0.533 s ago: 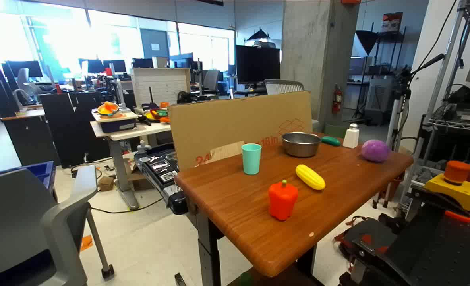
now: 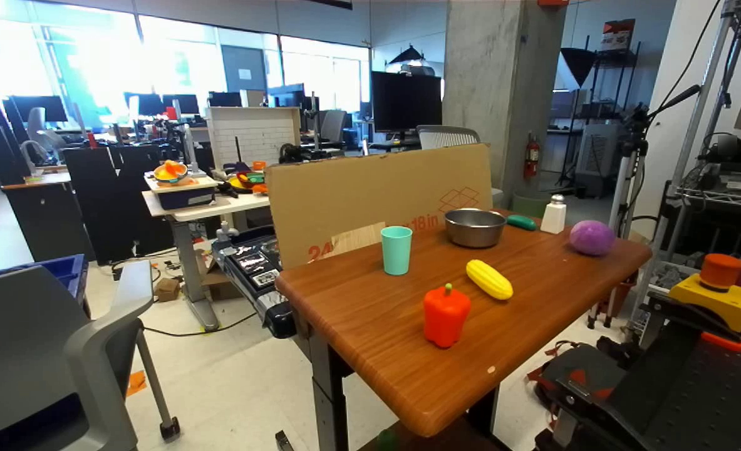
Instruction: Put the white bowl in the silver bowl
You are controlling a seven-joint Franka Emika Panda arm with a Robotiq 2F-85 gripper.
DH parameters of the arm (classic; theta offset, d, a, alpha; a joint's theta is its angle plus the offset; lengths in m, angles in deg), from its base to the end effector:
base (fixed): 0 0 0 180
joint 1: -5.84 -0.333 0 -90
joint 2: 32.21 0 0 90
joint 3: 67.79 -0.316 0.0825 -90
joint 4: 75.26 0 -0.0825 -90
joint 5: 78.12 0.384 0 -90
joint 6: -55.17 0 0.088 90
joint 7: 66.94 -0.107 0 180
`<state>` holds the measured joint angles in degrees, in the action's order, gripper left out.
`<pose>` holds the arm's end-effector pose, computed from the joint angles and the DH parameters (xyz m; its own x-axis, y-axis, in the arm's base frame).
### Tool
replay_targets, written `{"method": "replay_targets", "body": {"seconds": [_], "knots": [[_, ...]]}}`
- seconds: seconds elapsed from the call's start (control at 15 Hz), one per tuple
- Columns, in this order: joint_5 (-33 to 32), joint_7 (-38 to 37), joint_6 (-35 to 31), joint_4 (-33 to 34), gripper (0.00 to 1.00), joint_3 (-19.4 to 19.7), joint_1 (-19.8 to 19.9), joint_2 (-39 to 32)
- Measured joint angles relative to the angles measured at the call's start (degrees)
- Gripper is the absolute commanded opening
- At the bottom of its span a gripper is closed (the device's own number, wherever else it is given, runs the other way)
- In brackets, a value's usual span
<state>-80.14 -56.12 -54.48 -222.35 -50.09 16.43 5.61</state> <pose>0.3090 -0.1732 0.4669 0.9735 -0.2283 0.0147 -0.2234 -0.9625 -0.1539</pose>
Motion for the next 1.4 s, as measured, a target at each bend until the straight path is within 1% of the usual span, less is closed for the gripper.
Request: {"method": "replay_targets", "body": {"seconds": [0.2,0.33,0.6,0.73,1.13,1.4], "knots": [[0.0,-2.6,-3.0,0.7,1.00,-0.4,0.0,-2.1],[0.1,-4.9,-6.5,2.7,1.00,-0.4,0.0,-6.4],[0.1,-9.4,-12.8,9.9,1.00,0.2,-0.4,-20.3],[0.3,-11.2,-15.0,14.0,1.00,0.1,-0.4,-27.9],[2.7,-16.0,-18.6,29.6,1.00,-1.8,-0.2,-50.6],[3.0,-19.5,-19.9,40.0,1.00,-2.8,-0.2,-63.0]]}}
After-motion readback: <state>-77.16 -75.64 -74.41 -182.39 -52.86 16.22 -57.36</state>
